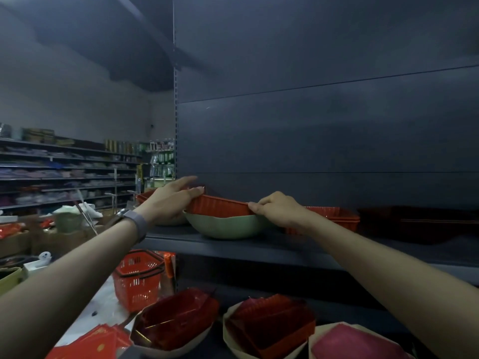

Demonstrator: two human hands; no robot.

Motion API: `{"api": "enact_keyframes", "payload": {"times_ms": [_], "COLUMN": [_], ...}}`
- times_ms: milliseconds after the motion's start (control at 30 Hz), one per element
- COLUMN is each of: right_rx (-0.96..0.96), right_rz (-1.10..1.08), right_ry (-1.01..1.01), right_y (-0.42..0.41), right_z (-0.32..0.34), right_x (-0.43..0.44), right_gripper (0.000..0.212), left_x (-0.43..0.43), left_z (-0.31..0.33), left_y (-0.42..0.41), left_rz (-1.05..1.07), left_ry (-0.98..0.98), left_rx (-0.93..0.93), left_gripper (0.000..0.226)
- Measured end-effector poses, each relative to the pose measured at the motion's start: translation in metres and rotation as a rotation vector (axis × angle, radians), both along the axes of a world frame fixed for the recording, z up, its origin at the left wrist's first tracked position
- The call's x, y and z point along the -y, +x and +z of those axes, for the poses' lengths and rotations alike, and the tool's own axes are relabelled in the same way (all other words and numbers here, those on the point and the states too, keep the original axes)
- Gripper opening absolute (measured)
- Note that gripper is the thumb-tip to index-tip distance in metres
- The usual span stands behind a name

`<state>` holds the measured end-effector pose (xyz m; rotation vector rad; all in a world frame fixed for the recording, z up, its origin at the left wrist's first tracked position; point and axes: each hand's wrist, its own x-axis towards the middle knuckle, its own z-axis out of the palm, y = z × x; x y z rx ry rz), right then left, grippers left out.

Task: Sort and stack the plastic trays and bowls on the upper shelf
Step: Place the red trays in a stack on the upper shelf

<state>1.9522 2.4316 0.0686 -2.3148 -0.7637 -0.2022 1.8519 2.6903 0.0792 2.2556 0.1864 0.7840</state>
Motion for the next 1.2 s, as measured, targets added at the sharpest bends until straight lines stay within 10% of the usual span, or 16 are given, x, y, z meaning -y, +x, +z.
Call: {"api": "enact_keyframes", "payload": {"times_ms": [533,1200], "right_rx": [0.107,0.445], "right_rz": [0.012,-0.101], "right_ry": [0.291,0.447], "right_y": [-0.002,-0.014], "right_z": [-0.008,0.013], "right_x": [0.006,0.073], "right_gripper": [0.025,0.007], "left_x": [0.003,0.063], "left_z": [-0.012,0.001], "left_y": [0.003,0.009], "left_rz": [0.036,-0.201], "left_ry": [0.232,0.037], "left_rx": [0.127,0.371], "left_gripper": [0.014,0.006]}}
